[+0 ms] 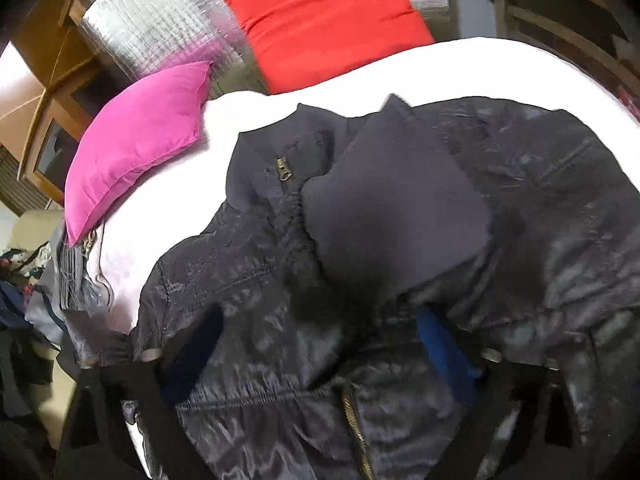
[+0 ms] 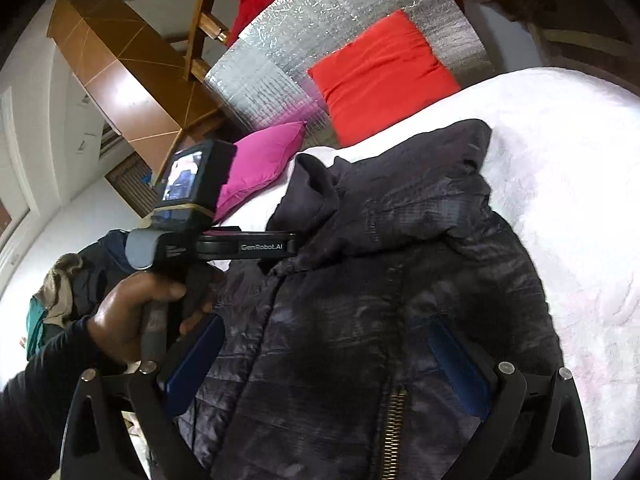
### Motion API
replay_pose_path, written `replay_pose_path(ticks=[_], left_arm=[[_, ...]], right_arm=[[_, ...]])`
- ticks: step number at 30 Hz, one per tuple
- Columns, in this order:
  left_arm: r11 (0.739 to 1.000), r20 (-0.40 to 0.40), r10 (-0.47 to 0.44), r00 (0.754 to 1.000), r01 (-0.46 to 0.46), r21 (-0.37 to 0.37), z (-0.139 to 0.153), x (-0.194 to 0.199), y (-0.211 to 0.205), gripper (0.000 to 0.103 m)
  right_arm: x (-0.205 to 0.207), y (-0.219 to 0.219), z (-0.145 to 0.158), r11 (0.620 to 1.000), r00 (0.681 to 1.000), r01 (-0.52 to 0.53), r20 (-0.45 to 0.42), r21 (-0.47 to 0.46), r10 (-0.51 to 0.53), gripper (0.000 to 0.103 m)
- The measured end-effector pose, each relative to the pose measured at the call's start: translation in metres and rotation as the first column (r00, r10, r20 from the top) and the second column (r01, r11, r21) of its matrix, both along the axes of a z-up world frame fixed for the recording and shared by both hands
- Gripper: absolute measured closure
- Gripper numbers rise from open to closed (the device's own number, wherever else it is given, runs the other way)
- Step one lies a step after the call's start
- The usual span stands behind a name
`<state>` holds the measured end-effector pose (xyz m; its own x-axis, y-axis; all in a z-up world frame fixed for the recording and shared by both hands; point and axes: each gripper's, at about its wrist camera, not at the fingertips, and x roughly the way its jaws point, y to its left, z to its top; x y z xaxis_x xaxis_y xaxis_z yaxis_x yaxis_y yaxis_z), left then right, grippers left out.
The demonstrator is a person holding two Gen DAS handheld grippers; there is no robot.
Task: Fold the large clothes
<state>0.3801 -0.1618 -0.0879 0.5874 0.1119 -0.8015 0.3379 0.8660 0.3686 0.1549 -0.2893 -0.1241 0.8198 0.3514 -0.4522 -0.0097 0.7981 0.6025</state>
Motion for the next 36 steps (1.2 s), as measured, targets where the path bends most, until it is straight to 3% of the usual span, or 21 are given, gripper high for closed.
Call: replay_pose_path(ticks=[2,4,6,7,9,11,16,18,20,21,22,24,27,29,31,32,33,36], left_arm=[[0.985,-0.039,0.093,0.995,-0.098,-0.141,0.005,0.011,0.028,0.024],[0.905,-0.082,0.209,0.974,-0.225,-0.361,0.012,0.016,0.075,0.024],[0.825,-0.095,0.312,0.945,-0.319,-0.466,0.011,0.013,0.111,0.024],[0.792,-0.108,0.361,0.926,-0.366,-0.489,0.008,0.012,0.127,0.024],[0.756,-0.122,0.412,0.903,-0.413,-0.508,0.003,0.008,0.150,0.024],[0.748,-0.137,0.420,0.897,-0.427,-0.508,-0.002,0.004,0.163,0.024],[0.743,-0.141,0.386,0.912,-0.398,-0.538,-0.002,-0.003,0.185,0.023],[0.698,-0.155,0.414,0.897,-0.422,-0.579,0.000,-0.005,0.201,0.018],[0.608,-0.217,0.446,0.868,-0.472,-0.638,-0.005,-0.003,0.220,0.017],[0.575,-0.250,0.448,0.858,-0.491,-0.654,-0.009,0.002,0.228,0.016],[0.558,-0.270,0.448,0.852,-0.503,-0.660,-0.013,0.006,0.232,0.017],[0.549,-0.302,0.434,0.849,-0.515,-0.659,-0.018,0.016,0.232,0.017],[0.560,-0.301,0.403,0.864,-0.494,-0.666,-0.017,0.026,0.223,0.017],[0.541,-0.330,0.401,0.855,-0.511,-0.667,-0.020,0.033,0.222,0.017],[0.501,-0.370,0.412,0.833,-0.546,-0.672,-0.026,0.040,0.224,0.053],[0.496,-0.384,0.404,0.830,-0.552,-0.671,-0.028,0.042,0.224,0.089],[0.499,-0.389,0.400,0.830,-0.553,-0.667,-0.027,0.043,0.224,0.092],[0.513,-0.272,0.400,0.875,-0.460,-0.725,0.002,0.029,0.225,0.094]], right_arm=[[-0.001,-0.005,-0.003,1.000,1.000,0.014,0.000,0.019,-0.014,0.000],[-0.001,-0.007,-0.006,0.999,1.000,0.027,0.002,0.030,-0.027,0.000],[-0.002,-0.007,-0.008,0.999,1.000,0.029,0.001,0.029,-0.029,0.000],[-0.002,-0.006,-0.009,0.999,1.000,0.030,0.000,0.026,-0.030,0.000],[-0.003,-0.003,-0.007,1.000,1.000,0.024,0.003,0.012,-0.024,0.000],[-0.003,-0.001,-0.003,1.000,1.000,0.017,0.005,0.007,-0.017,0.000],[-0.004,-0.004,0.016,0.999,1.000,-0.009,0.008,0.042,0.008,0.000],[-0.001,-0.009,0.024,0.998,1.000,-0.019,0.006,0.067,0.019,0.000],[0.001,-0.017,0.031,0.993,1.000,-0.022,-0.001,0.115,0.022,0.000],[0.002,-0.021,0.033,0.990,1.000,-0.017,-0.008,0.142,0.019,0.000],[0.002,-0.024,0.035,0.988,1.000,-0.008,-0.013,0.153,0.010,0.000],[0.001,-0.026,0.037,0.989,1.000,0.013,-0.020,0.149,-0.010,0.000],[-0.001,-0.025,0.035,0.991,0.999,0.024,-0.043,0.129,-0.019,0.000],[-0.002,-0.023,0.033,0.992,0.998,0.025,-0.060,0.123,-0.018,0.000],[-0.005,-0.024,0.030,0.992,0.997,0.030,-0.074,0.119,-0.021,0.000],[-0.005,-0.026,0.028,0.991,0.996,0.034,-0.081,0.129,-0.024,0.000],[-0.005,-0.030,0.027,0.989,0.996,0.038,-0.085,0.144,-0.026,0.000],[-0.003,-0.044,0.025,0.977,0.994,0.069,-0.097,0.200,-0.051,0.000]])
